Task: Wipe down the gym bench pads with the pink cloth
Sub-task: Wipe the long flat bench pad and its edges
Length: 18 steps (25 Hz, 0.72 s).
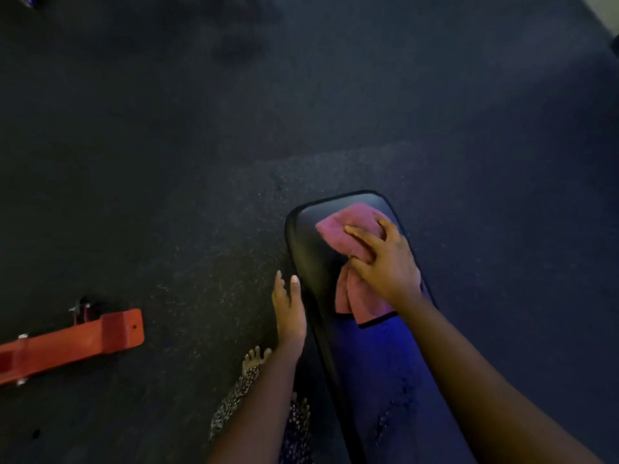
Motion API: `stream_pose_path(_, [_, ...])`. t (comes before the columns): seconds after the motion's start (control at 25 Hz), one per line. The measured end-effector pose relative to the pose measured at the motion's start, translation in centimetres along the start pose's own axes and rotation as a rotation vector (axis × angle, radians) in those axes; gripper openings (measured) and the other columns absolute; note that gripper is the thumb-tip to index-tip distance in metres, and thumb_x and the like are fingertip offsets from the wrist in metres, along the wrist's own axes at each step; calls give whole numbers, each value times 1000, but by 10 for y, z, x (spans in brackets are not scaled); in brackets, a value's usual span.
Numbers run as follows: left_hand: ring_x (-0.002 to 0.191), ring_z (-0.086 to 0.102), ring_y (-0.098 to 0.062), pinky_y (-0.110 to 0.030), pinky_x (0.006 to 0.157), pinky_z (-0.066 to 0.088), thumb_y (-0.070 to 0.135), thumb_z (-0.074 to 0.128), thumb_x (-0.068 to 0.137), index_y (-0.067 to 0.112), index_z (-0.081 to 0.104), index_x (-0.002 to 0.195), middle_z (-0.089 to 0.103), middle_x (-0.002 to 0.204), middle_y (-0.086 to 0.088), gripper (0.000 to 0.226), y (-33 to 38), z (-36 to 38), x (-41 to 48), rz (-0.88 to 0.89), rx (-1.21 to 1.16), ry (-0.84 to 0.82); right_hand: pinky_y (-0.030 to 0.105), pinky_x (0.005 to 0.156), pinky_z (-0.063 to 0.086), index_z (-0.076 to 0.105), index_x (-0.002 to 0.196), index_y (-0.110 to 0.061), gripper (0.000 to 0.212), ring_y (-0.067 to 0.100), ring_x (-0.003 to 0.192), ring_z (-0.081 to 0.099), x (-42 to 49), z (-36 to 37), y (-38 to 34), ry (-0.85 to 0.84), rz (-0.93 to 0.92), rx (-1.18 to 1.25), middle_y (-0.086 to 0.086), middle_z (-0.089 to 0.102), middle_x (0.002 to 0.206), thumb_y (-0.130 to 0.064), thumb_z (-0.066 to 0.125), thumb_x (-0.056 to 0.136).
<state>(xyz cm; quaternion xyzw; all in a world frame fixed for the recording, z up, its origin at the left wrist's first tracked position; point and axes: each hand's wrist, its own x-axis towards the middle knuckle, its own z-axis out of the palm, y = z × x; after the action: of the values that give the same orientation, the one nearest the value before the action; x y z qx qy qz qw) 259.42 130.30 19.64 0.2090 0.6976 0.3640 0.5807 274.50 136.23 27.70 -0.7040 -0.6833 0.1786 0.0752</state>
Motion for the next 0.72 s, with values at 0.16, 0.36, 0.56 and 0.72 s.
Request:
stream_pose_path(0.16, [142, 18, -17, -34, 113, 18, 44, 27, 98, 26, 17, 147, 14, 156, 0, 53, 3, 34, 45, 68, -44, 39, 46, 96, 40, 34, 140, -40, 61, 34, 122, 37, 61, 43, -9, 3, -103, -71, 9, 13, 154, -39, 58, 85])
stream_pose_path(0.36, [139, 24, -15, -40, 109, 28, 72, 24, 74, 49, 15, 140, 16, 155, 9, 70, -14, 61, 59, 90, -67, 159, 60, 103, 24, 16, 140, -51, 59, 38, 138, 13, 78, 105, -3, -133, -299, -207, -1, -6, 156, -60, 33, 85])
stream_pose_path(0.56, [137, 24, -17, -29, 95, 26, 73, 17, 68, 36, 16, 145, 16, 154, 2, 86, -13, 66, 63, 115, 2, 205, 56, 88, 41, 32, 136, -47, 57, 38, 126, 33, 95, 105, 23, -1, -310, -262, 1, 13, 152, -55, 32, 80])
stream_pose_path(0.72, [137, 28, -19, -30, 97, 29, 75, 18, 68, 38, 16, 145, 18, 153, 1, 85, -15, 66, 63, 133, 40, 220, 51, 85, 40, 44, 131, -46, 52, 39, 121, 38, 110, 81, 70, 79, -31, -255, 5, 22, 153, -50, 39, 79])
